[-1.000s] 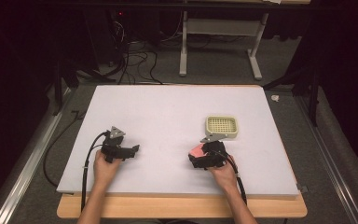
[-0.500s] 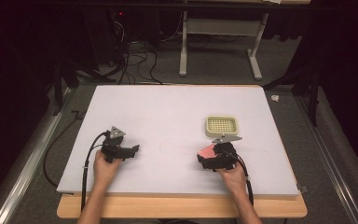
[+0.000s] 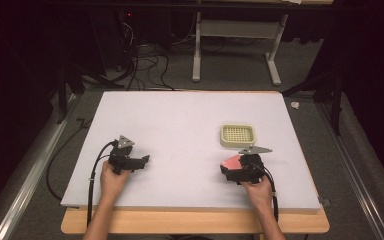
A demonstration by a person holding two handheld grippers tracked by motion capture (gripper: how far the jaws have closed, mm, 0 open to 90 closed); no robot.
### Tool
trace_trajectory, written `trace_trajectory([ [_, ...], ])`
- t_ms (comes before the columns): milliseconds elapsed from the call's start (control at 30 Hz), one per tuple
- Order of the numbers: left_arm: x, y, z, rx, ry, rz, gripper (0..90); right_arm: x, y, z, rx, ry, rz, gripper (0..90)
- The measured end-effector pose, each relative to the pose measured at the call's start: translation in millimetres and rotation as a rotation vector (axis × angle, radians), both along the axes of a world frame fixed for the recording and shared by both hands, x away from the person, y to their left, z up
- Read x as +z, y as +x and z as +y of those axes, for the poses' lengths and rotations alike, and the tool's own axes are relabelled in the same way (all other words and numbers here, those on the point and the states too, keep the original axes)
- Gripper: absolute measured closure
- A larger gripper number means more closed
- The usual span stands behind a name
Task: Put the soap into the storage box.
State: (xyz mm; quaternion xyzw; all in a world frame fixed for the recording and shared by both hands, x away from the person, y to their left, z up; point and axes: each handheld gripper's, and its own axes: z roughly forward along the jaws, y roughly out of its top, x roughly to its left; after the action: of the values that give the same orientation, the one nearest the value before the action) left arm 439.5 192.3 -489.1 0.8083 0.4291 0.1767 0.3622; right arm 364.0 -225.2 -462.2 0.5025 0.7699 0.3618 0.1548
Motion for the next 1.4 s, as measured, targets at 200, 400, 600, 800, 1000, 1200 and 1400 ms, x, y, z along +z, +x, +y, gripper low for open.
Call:
trace_trajectory([
  [200,0.0,0.0,0.0,0.0,0.0,0.0,17.8,-0.1,-1.6,-5.4,-0.011,0.004,-0.001,13.6],
  [400,0.0,0.0,0.0,0.0,0.0,0.0,17.8,0.9,-1.7,-7.8,-0.021,0.008,-0.007,13.6],
  [600,0.0,0.0,0.0,0.0,-0.001,0.0,17.8,3.1,-1.3,-9.8,-0.03,0.005,-0.012,13.6],
  [800,0.0,0.0,0.0,0.0,-0.001,0.0,17.8,5.6,-0.7,-13.6,-0.045,0.003,-0.017,13.6],
  [1000,0.0,0.0,0.0,0.0,0.0,0.0,17.8,8.3,0.7,-16.9,-0.048,-0.006,-0.022,13.6],
  [1200,0.0,0.0,0.0,0.0,0.0,0.0,17.8,12.1,3.0,-19.2,-0.062,-0.003,-0.026,13.6],
  [1400,0.0,0.1,0.1,0.0,0.0,0.0,17.8,13.7,7.4,-21.6,-0.077,-0.015,-0.021,13.6],
])
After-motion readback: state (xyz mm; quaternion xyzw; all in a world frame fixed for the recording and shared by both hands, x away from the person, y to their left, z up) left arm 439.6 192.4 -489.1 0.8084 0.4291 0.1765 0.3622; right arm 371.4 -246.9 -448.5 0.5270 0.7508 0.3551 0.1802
